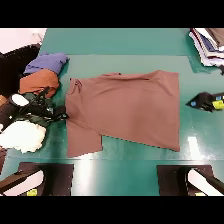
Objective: Fold the shirts.
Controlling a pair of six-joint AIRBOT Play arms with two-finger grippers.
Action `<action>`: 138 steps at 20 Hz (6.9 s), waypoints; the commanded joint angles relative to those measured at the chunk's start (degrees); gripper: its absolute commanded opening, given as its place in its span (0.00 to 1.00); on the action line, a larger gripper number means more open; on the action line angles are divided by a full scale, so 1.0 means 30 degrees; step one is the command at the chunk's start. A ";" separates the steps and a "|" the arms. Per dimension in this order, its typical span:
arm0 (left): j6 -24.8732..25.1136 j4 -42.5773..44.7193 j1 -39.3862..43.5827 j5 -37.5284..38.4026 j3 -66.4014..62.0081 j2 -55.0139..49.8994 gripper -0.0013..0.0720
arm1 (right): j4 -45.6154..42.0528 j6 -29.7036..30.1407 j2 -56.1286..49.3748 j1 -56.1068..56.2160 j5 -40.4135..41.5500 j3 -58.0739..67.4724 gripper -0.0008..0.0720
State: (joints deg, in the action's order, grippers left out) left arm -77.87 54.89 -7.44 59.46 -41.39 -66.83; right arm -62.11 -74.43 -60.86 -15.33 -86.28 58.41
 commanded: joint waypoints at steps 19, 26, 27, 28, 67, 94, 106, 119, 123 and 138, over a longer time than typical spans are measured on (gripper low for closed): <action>0.0284 0.1311 -0.0015 0.0809 -0.1734 0.1027 0.05 | -0.1297 -0.0816 -0.0823 0.3293 0.2499 -0.9522 0.03; -0.1158 0.2565 -0.0015 0.3147 -0.8240 0.7031 0.05 | -0.1311 -0.0903 0.3519 0.3891 0.2878 0.0954 0.03; -0.1479 0.2572 -0.0015 0.3177 -1.0069 0.7461 0.05 | -0.1326 -0.0911 0.4000 0.3891 0.3264 0.3002 0.03; -0.1632 0.2557 -0.0015 0.3228 -1.2101 0.7781 0.05 | -0.1348 -0.0903 0.4415 0.3891 0.3636 0.5173 0.03; -0.1355 0.3424 0.2317 0.0627 -2.0159 -0.9916 0.06 | -0.5697 -0.1683 -1.3114 0.4707 0.1836 1.8360 0.03; -0.2623 0.3679 0.1872 0.4182 0.1479 0.3024 0.60 | -0.1625 -0.0947 -0.0911 0.2463 0.2856 0.0372 0.62; -0.2528 -0.0430 0.1938 0.0670 0.5646 0.4022 0.59 | -0.1596 -0.0845 -0.0131 0.2506 0.2834 -0.0306 0.62; -0.2557 0.1086 0.1931 0.3876 0.4167 0.8189 0.05 | -0.4619 -0.0663 0.0306 -0.3774 0.0248 -0.7227 0.63; -0.2550 0.1078 0.1931 0.3657 0.4160 0.8189 0.05 | -0.3045 -0.0670 -0.0678 -0.2973 0.1836 -0.8539 0.62; -0.4102 0.1887 0.1931 0.9908 0.2761 1.1912 0.05 | -0.6586 -0.0714 0.4918 0.1013 -0.1829 -0.7417 0.03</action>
State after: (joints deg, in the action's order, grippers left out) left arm -88.62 62.48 -1.63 84.05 -31.16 -33.67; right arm -79.75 -76.40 -52.29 -12.86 -88.66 36.07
